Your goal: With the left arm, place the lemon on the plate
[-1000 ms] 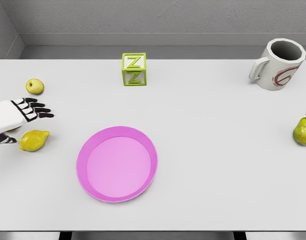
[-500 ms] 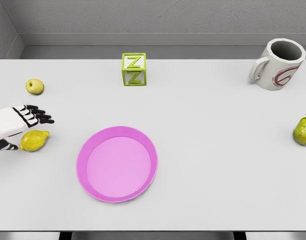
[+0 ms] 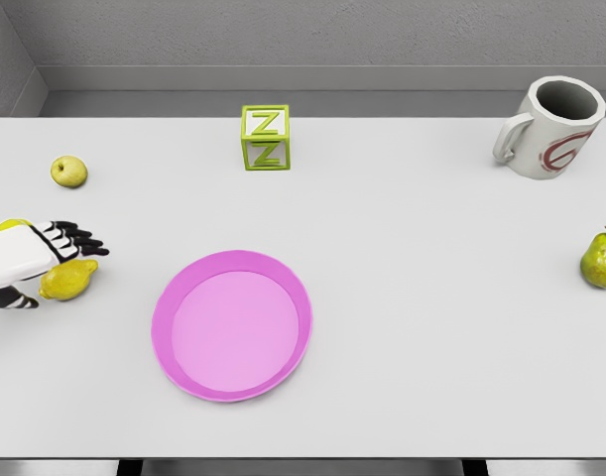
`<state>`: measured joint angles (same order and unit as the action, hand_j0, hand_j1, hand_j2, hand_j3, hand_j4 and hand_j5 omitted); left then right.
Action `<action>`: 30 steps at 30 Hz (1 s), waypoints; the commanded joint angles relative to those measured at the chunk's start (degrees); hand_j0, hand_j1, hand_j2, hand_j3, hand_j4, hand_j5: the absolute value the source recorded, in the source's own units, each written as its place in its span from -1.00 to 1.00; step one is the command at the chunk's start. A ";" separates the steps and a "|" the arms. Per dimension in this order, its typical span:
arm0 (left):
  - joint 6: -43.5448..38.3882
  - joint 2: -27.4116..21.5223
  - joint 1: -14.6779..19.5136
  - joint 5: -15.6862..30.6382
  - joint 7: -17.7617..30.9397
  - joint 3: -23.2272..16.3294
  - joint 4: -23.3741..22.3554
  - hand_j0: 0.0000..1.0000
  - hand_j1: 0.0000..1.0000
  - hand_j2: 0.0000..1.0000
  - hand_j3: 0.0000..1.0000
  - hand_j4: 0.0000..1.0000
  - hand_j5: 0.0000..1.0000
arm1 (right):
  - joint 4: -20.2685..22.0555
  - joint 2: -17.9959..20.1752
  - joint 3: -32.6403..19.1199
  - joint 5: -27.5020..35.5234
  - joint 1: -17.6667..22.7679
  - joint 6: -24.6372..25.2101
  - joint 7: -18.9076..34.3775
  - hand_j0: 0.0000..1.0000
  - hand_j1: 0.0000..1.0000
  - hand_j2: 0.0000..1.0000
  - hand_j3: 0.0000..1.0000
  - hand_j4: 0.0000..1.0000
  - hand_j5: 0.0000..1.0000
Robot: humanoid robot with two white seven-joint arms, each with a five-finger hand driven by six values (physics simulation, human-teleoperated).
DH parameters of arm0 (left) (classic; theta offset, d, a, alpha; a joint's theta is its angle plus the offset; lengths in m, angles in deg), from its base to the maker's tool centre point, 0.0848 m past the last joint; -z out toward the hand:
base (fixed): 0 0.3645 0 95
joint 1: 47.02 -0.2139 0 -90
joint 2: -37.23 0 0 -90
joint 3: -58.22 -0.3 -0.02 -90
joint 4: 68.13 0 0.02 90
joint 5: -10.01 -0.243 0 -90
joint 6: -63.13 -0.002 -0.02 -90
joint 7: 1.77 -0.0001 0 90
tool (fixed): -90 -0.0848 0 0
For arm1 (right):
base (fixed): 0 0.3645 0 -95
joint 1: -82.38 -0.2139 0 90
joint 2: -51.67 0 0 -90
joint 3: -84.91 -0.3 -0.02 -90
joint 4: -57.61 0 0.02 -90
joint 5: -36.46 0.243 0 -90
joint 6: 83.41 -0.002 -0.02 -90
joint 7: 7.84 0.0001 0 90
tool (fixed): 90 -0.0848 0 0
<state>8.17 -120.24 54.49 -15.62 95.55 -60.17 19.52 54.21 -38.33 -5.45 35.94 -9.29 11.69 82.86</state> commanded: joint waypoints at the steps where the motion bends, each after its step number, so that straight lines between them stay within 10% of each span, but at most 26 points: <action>1: -0.03 1.11 0.00 0.06 -0.03 -0.08 -1.00 1.00 1.00 1.00 1.00 1.00 1.00 | -0.03 0.00 0.01 0.00 -0.09 0.00 0.00 1.00 1.00 1.00 1.00 1.00 1.00; 30: -0.03 3.93 0.44 -0.82 -0.11 -0.08 -4.07 1.00 1.00 1.00 1.00 1.00 1.00 | -0.03 0.00 0.01 0.00 -0.09 0.00 0.00 1.00 1.00 1.00 1.00 1.00 1.00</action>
<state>8.17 -116.54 55.02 -16.72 95.47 -60.30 15.73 54.20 -38.33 -5.45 35.94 -9.38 11.69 82.86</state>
